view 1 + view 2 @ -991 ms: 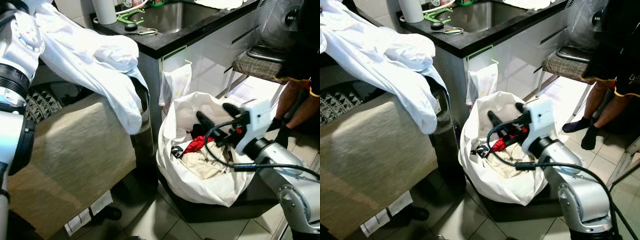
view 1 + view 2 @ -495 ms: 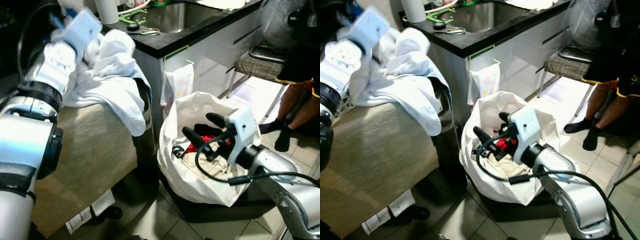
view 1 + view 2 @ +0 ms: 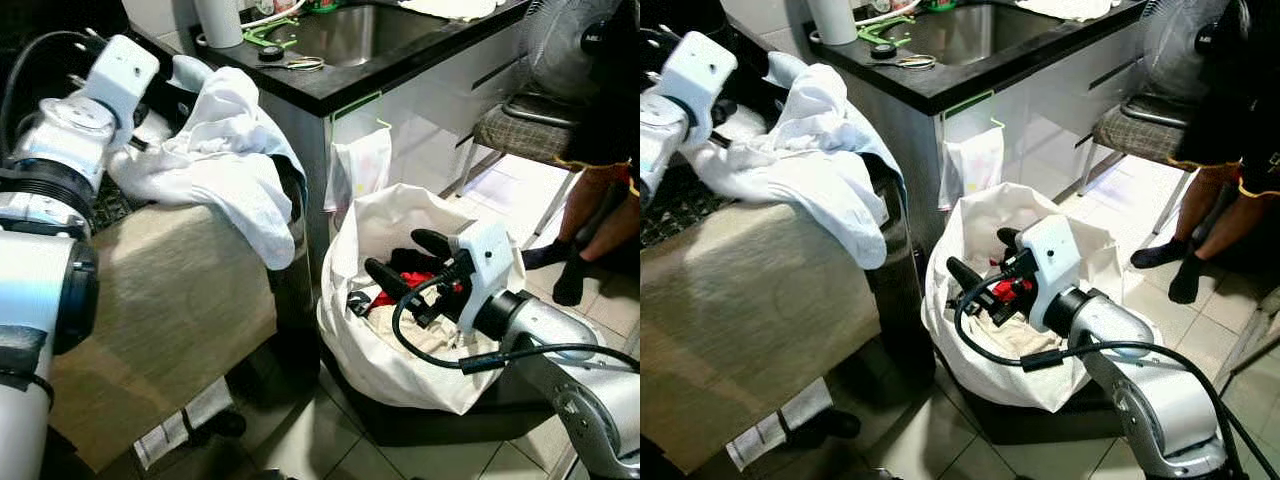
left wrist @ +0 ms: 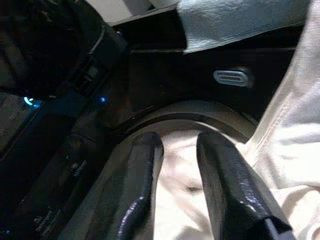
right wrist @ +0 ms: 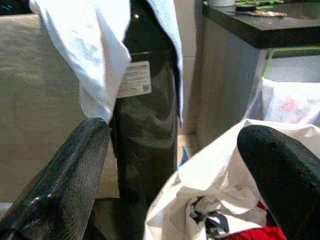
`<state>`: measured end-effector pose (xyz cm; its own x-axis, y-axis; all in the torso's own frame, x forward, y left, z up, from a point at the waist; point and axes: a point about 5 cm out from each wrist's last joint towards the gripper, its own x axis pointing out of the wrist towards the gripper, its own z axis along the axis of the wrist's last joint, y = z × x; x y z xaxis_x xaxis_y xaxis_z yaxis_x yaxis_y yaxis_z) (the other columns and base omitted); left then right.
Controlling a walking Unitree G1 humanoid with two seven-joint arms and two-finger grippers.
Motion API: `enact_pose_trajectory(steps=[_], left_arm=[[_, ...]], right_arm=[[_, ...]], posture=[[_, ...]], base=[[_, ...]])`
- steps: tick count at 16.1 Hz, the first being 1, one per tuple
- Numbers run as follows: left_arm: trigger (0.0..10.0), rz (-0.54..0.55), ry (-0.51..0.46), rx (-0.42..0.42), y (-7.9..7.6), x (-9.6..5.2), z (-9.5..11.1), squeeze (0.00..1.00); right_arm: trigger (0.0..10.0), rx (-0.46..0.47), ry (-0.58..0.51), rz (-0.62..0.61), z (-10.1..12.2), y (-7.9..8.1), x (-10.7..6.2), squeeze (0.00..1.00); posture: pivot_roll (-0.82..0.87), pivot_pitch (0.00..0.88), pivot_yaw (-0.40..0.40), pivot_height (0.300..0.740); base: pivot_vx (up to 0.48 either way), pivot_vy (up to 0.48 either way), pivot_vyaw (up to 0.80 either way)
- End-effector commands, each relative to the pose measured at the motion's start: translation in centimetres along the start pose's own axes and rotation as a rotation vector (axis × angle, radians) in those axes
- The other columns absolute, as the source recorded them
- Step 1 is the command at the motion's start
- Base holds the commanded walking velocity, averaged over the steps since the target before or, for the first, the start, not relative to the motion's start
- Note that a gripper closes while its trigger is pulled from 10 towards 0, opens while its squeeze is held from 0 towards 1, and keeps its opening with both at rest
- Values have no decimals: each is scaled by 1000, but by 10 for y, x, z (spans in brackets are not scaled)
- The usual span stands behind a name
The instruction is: Clothes washing
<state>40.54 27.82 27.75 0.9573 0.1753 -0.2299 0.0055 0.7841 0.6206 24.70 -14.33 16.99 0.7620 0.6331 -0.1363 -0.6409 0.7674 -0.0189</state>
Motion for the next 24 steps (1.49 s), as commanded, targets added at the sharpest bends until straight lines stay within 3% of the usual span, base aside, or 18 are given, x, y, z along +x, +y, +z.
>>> enact_pose_trajectory(steps=[1, 2, 3, 4, 5, 7, 8, 10, 12, 13, 15, 18, 20, 22, 24], left_arm=[[10000, 83, 24, 75, 14, -3, -4, 1000], [10000, 135, -10, 63, 21, -5, -1, 1000], [10000, 110, -60, -9, 20, -5, 5, 776], [10000, 89, -94, -53, 18, -5, 10, 0], [10000, -28, -271, -247, 9, -6, 34, 0], [10000, -327, -553, -419, -10, -15, 64, 0], [10000, -363, -589, -416, -13, -17, 65, 0], [10000, -647, -746, -381, -41, -33, 50, 0], [10000, -780, -768, -341, -66, -50, 27, 0], [10000, -811, -792, -356, -70, -57, 24, 0], [10000, -904, -878, -470, -76, -83, 19, 0], [10000, -971, -803, -441, -92, -112, -10, 0], [10000, -965, -752, -452, -95, -120, -24, 0], [10000, -923, -606, -379, -107, -131, -52, 0], [10000, -893, -538, -363, -124, -138, -71, 0]], right_arm=[[10000, -10, 17, -40, 1, -7, 0, 0], [10000, -5, 11, -60, 1, -10, 0, 0], [10000, 1, -3, -64, 4, -12, 1, 0], [10000, -1, -15, -64, 6, -12, 1, 0], [10000, 7, -89, -99, 16, -15, 3, 0], [10000, 8, -183, -169, 29, -22, 2, 0], [10000, 9, -199, -184, 32, -24, 2, 0], [10000, -100, -272, -341, 48, -38, -1, 0], [10000, -138, -314, -399, 60, -42, 0, 0], [10000, -135, -318, -403, 61, -43, 1, 0], [10000, -97, -326, -377, 61, -45, 5, 0], [10000, -123, -310, -423, 58, -52, 7, 0], [10000, -119, -330, -457, 61, -55, 6, 0], [10000, -101, -396, -582, 68, -68, 1, 0], [10000, -93, -380, -544, 64, -66, 4, 0]], posture=[[-77, 0, 95, 740], [-76, 0, 92, 740], [-76, 0, 91, 740], [-77, 0, 90, 740], [-80, 0, 91, 740], [-86, 0, 95, 740], [-86, 0, 95, 740], [-89, 0, 94, 740], [-88, 0, 91, 740], [-92, 0, 87, 740], [-88, 0, 84, 740], [-81, 0, 77, 740], [-80, 0, 81, 740], [-79, 0, 81, 740], [-74, 3, 77, 740]], base=[[0, 0, 0], [0, 0, 0], [0, 0, 0], [0, 0, 0], [0, 0, 0], [0, 0, 0], [0, 0, 0], [0, 0, 0], [0, 0, 0], [0, 0, 0], [0, 0, 0], [0, 0, 0], [0, 0, 0], [0, 0, 0], [0, 0, 0]])
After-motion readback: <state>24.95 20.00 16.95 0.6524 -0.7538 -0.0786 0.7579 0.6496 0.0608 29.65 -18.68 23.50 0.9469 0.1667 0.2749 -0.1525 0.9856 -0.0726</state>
